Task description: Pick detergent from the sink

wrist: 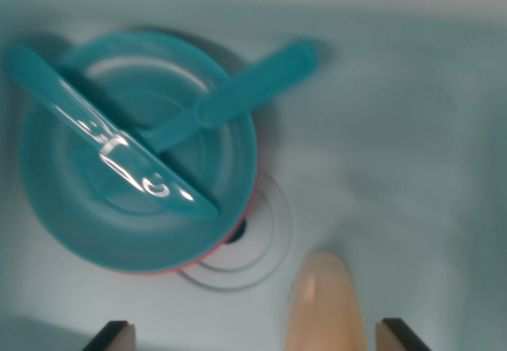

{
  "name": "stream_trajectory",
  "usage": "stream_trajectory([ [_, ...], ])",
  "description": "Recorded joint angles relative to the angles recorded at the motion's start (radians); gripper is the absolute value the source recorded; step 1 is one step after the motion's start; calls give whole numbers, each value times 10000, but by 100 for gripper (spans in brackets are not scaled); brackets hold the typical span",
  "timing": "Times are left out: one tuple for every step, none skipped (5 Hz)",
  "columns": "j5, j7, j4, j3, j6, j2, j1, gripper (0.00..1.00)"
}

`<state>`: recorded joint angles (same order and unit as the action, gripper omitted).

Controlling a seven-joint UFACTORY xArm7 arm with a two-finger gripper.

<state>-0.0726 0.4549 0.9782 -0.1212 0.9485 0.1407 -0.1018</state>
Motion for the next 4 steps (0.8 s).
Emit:
stream_trajectory([
  [-41,184,-236,-62,-245,54,-57,0],
  [-41,184,-236,-62,-245,54,-57,0],
  [-73,330,-423,-112,-439,98,-102,0],
  [-73,330,-423,-112,-439,98,-102,0],
])
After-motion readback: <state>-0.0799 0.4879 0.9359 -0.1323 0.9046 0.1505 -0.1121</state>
